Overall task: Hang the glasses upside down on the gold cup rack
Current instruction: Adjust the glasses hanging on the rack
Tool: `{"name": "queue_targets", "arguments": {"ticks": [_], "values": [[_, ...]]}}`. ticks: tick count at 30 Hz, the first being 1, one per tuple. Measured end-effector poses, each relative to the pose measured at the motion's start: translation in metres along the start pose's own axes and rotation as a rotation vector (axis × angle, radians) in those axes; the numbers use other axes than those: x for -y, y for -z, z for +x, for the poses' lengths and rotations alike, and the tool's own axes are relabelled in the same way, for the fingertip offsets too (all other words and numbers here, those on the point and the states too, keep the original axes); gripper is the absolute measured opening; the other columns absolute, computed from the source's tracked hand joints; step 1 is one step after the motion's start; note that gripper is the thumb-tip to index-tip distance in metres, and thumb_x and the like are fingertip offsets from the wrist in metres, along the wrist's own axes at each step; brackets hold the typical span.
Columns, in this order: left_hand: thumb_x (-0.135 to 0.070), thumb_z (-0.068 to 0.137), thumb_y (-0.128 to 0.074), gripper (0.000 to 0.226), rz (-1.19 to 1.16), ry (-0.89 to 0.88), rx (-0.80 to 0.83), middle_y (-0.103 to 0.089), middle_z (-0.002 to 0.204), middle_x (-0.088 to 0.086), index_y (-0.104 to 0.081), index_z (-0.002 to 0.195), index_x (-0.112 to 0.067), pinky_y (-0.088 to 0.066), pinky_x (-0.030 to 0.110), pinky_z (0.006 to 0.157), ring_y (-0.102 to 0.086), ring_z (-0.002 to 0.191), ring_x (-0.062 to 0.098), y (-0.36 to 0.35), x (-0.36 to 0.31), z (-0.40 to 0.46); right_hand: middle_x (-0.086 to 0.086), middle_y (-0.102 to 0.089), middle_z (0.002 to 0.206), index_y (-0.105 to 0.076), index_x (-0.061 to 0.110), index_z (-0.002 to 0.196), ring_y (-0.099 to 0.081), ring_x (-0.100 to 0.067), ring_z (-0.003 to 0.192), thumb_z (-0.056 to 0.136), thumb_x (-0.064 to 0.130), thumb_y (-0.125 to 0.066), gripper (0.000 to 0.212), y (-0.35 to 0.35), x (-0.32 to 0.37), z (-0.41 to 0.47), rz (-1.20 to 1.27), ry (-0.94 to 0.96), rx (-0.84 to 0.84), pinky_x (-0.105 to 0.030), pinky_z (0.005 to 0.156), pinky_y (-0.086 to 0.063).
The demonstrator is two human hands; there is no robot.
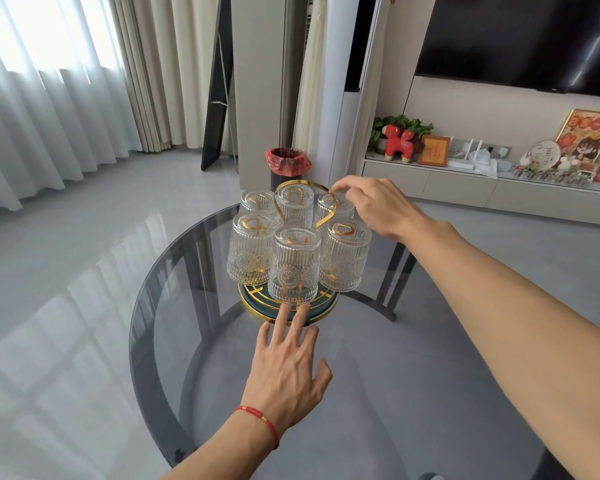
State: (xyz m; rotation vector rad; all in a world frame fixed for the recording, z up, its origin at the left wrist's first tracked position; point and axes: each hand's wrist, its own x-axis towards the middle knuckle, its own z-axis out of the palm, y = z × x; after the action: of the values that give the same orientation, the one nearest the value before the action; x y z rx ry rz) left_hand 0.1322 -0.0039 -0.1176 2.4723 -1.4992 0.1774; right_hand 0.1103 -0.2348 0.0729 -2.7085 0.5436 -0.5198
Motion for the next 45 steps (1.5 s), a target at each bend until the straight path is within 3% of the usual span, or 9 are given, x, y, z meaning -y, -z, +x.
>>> {"name": "queue_targets", "arguments": {"ticks": [3, 6, 9, 12, 14, 18, 27, 35, 45], "values": [[-0.056, 0.092, -0.033, 0.059, -0.002, -0.002, 0.002, -0.029, 0.166, 0.007, -0.058, 0.132, -0.020, -0.030, 0.058, 0.119, -0.016, 0.155, 0.036, -0.001, 0.000, 0.000, -0.011, -0.073, 0.124, -0.071, 0.013, 0.116, -0.064, -0.029, 0.117, 0.102, 0.039, -0.030, 0.051, 0.000, 0.018, 0.009, 0.097, 0.019, -0.041, -0.047, 0.102, -0.047], [-0.056, 0.092, -0.033, 0.059, -0.005, -0.004, -0.004, -0.030, 0.165, 0.007, -0.058, 0.132, -0.020, -0.030, 0.058, 0.119, -0.017, 0.154, 0.036, -0.001, 0.001, 0.000, -0.006, -0.065, 0.076, -0.059, 0.013, 0.075, -0.060, -0.024, 0.075, 0.105, 0.042, -0.032, 0.049, -0.006, 0.032, 0.022, 0.088, 0.032, -0.057, -0.045, 0.078, -0.048], [-0.055, 0.093, -0.034, 0.057, -0.004, 0.000, -0.012, -0.030, 0.165, 0.007, -0.059, 0.130, -0.020, -0.029, 0.058, 0.120, -0.017, 0.155, 0.036, -0.002, 0.001, 0.000, 0.001, -0.047, 0.058, -0.048, 0.016, 0.065, -0.049, -0.018, 0.058, 0.106, 0.042, -0.030, 0.052, -0.013, 0.043, 0.033, 0.075, 0.034, -0.020, -0.039, 0.064, -0.039], [-0.055, 0.093, -0.034, 0.057, -0.007, 0.001, -0.014, -0.030, 0.166, 0.006, -0.058, 0.130, -0.020, -0.028, 0.058, 0.120, -0.016, 0.155, 0.036, -0.003, 0.001, -0.001, 0.010, -0.061, 0.065, -0.067, 0.011, 0.074, -0.053, -0.010, 0.060, 0.108, 0.042, -0.027, 0.061, -0.018, 0.051, 0.042, 0.095, 0.039, 0.047, -0.037, 0.068, -0.036], [-0.054, 0.093, -0.034, 0.056, -0.008, 0.003, -0.016, -0.031, 0.165, 0.007, -0.057, 0.131, -0.020, -0.029, 0.058, 0.120, -0.017, 0.154, 0.036, -0.002, 0.001, -0.001, 0.000, -0.075, 0.091, -0.066, 0.023, 0.073, -0.056, -0.010, 0.069, 0.109, 0.049, -0.022, 0.062, -0.021, 0.052, 0.045, 0.122, 0.013, 0.096, -0.038, 0.072, -0.037], [-0.054, 0.092, -0.034, 0.057, -0.013, 0.002, -0.014, -0.032, 0.165, 0.008, -0.057, 0.131, -0.019, -0.030, 0.059, 0.119, -0.018, 0.154, 0.037, -0.001, 0.000, 0.000, -0.007, -0.071, 0.119, -0.079, 0.017, 0.106, -0.063, -0.019, 0.105, 0.105, 0.064, -0.015, 0.079, -0.026, 0.049, 0.050, 0.211, -0.061, 0.150, -0.033, 0.076, -0.038], [-0.052, 0.092, -0.036, 0.054, -0.018, -0.005, -0.020, -0.033, 0.164, 0.008, -0.057, 0.128, -0.018, -0.031, 0.060, 0.117, -0.019, 0.154, 0.037, 0.000, -0.001, -0.002, -0.006, -0.058, 0.138, -0.082, 0.027, 0.102, -0.052, -0.024, 0.124, 0.093, 0.081, -0.007, 0.093, -0.022, 0.046, 0.057, 0.237, -0.164, 0.197, -0.048, 0.104, -0.028], [-0.052, 0.093, -0.036, 0.053, -0.030, -0.001, -0.020, -0.032, 0.164, 0.006, -0.056, 0.128, -0.019, -0.031, 0.059, 0.117, -0.018, 0.153, 0.036, 0.000, -0.001, -0.001, -0.003, -0.055, 0.153, -0.050, 0.021, 0.154, -0.030, -0.030, 0.154, 0.093, 0.081, 0.002, 0.100, -0.021, 0.054, 0.068, 0.268, -0.232, 0.275, -0.059, 0.120, -0.007], [-0.052, 0.093, -0.035, 0.054, -0.032, -0.004, -0.008, -0.031, 0.164, 0.007, -0.056, 0.130, -0.019, -0.030, 0.059, 0.117, -0.017, 0.154, 0.037, 0.002, 0.000, -0.002, -0.001, -0.061, 0.147, -0.040, 0.015, 0.157, -0.029, -0.032, 0.154, 0.091, 0.084, -0.004, 0.102, -0.026, 0.051, 0.080, 0.273, -0.267, 0.333, -0.062, 0.119, -0.009]]}}
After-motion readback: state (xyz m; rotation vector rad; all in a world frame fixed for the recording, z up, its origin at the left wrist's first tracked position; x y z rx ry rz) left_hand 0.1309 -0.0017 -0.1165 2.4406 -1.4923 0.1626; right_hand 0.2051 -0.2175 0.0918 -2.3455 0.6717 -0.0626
